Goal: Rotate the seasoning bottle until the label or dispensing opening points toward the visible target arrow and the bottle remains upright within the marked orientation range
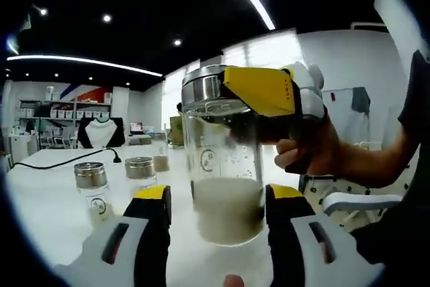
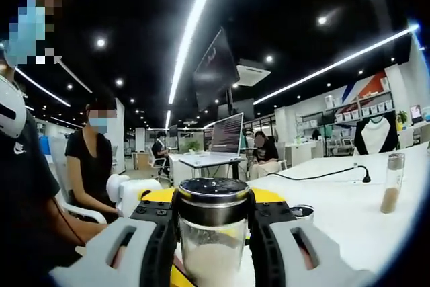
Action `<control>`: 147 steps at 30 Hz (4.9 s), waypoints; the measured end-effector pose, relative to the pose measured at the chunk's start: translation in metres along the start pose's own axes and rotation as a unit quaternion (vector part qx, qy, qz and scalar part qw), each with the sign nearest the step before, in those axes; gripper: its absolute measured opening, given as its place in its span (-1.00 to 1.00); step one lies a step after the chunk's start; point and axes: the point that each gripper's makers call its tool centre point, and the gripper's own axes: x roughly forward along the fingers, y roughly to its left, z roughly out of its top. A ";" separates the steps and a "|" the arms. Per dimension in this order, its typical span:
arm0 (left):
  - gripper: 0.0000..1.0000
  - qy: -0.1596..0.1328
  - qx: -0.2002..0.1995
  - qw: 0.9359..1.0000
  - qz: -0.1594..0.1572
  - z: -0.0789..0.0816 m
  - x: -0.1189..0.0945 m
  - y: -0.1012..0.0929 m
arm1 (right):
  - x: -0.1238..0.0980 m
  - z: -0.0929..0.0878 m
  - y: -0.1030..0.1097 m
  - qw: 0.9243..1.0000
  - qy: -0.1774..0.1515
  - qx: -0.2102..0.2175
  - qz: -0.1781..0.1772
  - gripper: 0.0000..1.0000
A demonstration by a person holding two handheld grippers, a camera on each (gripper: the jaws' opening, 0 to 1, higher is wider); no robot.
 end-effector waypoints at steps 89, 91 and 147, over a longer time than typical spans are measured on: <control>-0.14 0.000 0.017 0.999 0.044 -0.005 0.006 0.003 | -0.009 -0.009 -0.015 0.982 0.002 -0.045 -0.185 -0.26; -0.10 -0.025 0.017 0.999 0.025 0.004 0.005 0.000 | -0.007 -0.014 -0.011 0.987 0.015 -0.037 -0.159 -0.26; -0.07 0.008 0.036 0.982 0.185 -0.014 0.011 0.009 | -0.014 -0.015 -0.017 0.962 -0.019 -0.065 -0.264 -0.25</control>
